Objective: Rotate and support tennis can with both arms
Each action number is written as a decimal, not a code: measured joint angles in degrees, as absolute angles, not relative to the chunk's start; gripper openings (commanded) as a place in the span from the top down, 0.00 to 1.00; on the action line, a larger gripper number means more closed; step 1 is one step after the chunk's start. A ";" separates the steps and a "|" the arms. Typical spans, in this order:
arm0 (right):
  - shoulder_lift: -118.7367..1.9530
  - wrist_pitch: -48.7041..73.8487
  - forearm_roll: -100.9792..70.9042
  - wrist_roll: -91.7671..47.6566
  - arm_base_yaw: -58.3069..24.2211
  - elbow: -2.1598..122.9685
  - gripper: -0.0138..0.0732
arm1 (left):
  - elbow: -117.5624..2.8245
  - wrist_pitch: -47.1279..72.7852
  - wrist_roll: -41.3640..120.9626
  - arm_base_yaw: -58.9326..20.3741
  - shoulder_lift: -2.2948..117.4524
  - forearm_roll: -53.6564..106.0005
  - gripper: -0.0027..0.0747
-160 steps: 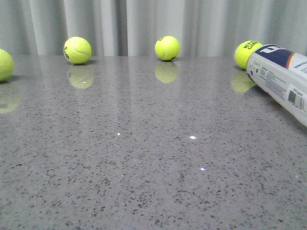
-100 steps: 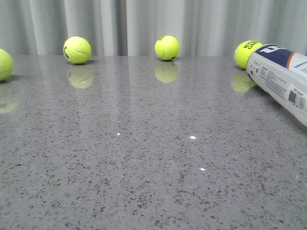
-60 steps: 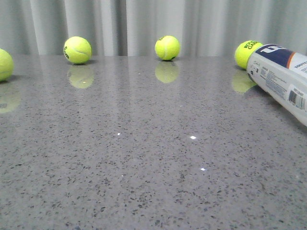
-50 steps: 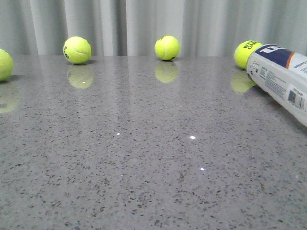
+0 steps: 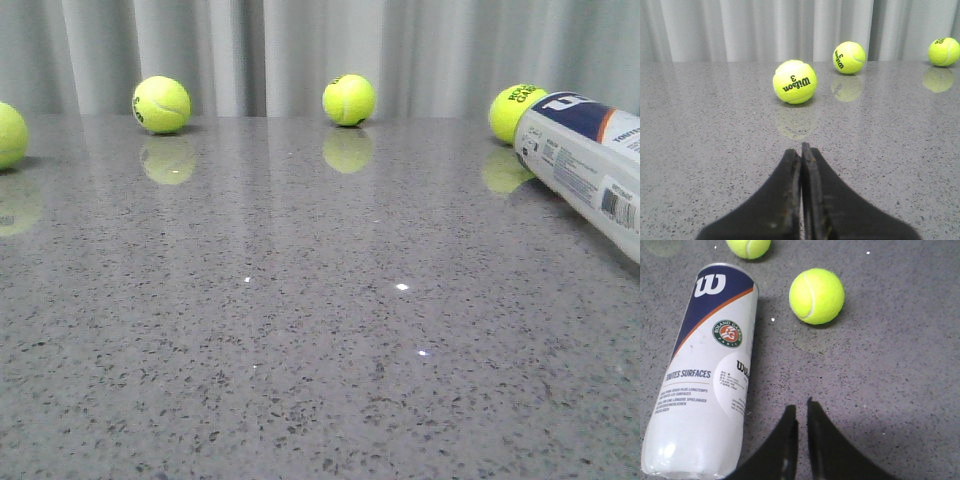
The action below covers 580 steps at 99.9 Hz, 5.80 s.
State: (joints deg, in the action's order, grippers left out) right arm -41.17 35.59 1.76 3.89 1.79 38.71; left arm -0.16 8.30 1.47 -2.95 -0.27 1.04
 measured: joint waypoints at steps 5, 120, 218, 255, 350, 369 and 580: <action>-43.40 36.19 1.31 3.89 1.06 40.02 0.28 | -0.16 8.30 1.47 -2.95 -0.27 1.04 0.99; -88.59 54.53 -13.99 3.29 -3.89 67.05 0.21 | -0.16 8.30 1.47 -2.95 -0.27 1.04 0.99; -96.45 67.73 -13.99 -30.24 -22.00 89.92 0.50 | -0.16 8.30 1.47 -2.95 -0.27 1.04 0.99; -101.34 68.97 -13.99 -59.31 -27.59 90.28 0.50 | -0.16 8.30 1.47 -2.95 -0.27 1.04 0.99; -107.33 70.18 -12.93 -63.74 -27.86 90.90 0.09 | -0.16 8.30 1.47 -2.95 -0.27 1.04 0.99; -107.13 70.18 -12.93 -63.74 -27.86 90.90 0.09 | -0.16 8.30 1.47 -2.95 -0.27 1.04 0.99; -32.19 24.13 -5.01 3.90 -24.48 29.76 0.92 | -0.16 4.87 1.47 -2.95 -0.27 1.04 0.99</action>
State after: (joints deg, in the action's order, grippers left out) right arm -32.19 24.13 -5.01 3.90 -24.48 29.76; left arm -0.16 4.87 1.47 -2.95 -0.27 1.04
